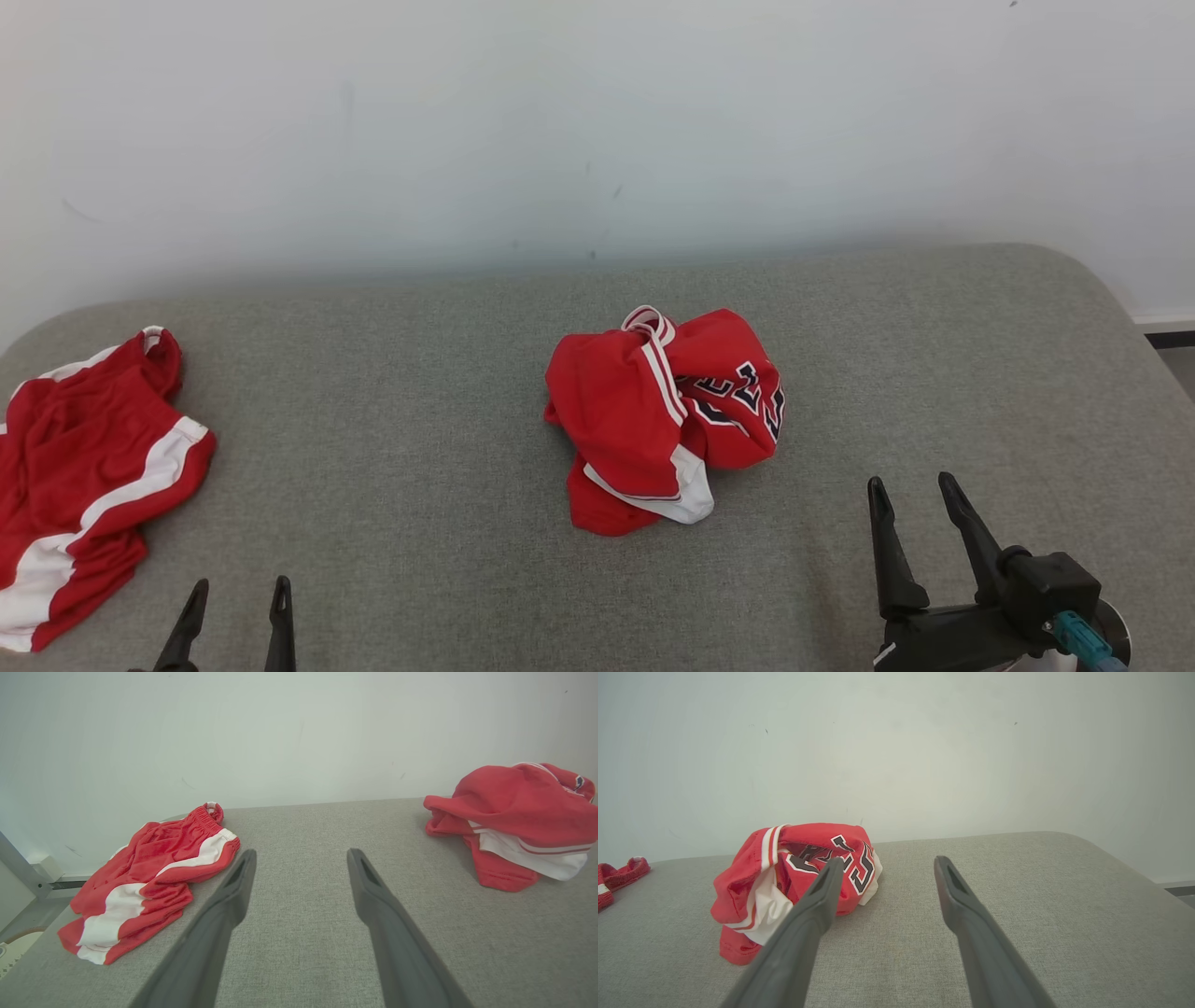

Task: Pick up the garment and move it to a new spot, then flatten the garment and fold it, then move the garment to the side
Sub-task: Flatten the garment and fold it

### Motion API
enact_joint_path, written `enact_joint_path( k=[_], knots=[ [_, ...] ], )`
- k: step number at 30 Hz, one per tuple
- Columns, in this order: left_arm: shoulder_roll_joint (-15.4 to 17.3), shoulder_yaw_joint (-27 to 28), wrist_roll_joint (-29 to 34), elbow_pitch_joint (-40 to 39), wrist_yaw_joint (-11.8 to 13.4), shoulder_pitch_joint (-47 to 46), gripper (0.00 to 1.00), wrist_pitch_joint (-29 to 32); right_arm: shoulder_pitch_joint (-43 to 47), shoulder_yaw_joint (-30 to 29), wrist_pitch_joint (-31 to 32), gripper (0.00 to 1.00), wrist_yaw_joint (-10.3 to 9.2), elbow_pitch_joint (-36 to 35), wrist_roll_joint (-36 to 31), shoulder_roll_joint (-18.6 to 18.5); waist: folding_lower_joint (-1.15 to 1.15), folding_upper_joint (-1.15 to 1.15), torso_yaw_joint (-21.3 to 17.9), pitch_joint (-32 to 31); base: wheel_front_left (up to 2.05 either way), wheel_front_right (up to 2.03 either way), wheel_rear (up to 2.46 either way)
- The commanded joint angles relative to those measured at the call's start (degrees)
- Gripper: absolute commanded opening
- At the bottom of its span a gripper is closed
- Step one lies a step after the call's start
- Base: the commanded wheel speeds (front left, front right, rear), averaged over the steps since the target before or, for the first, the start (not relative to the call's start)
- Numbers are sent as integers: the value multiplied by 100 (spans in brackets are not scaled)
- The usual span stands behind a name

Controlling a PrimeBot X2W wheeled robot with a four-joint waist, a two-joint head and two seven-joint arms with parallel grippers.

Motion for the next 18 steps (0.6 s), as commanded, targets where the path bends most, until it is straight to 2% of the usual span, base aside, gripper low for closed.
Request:
enact_joint_path(
  k=[1,18],
  knots=[
    [28,-16,28,10,18,20,100,7,80,9,4,100,20,-24,40,-6,0,0,-7,-5,0,0,0],
    [-18,-57,-20,35,43,-48,100,-18,88,21,-8,100,20,27,58,-6,0,0,-22,-19,0,0,0]
  ],
)
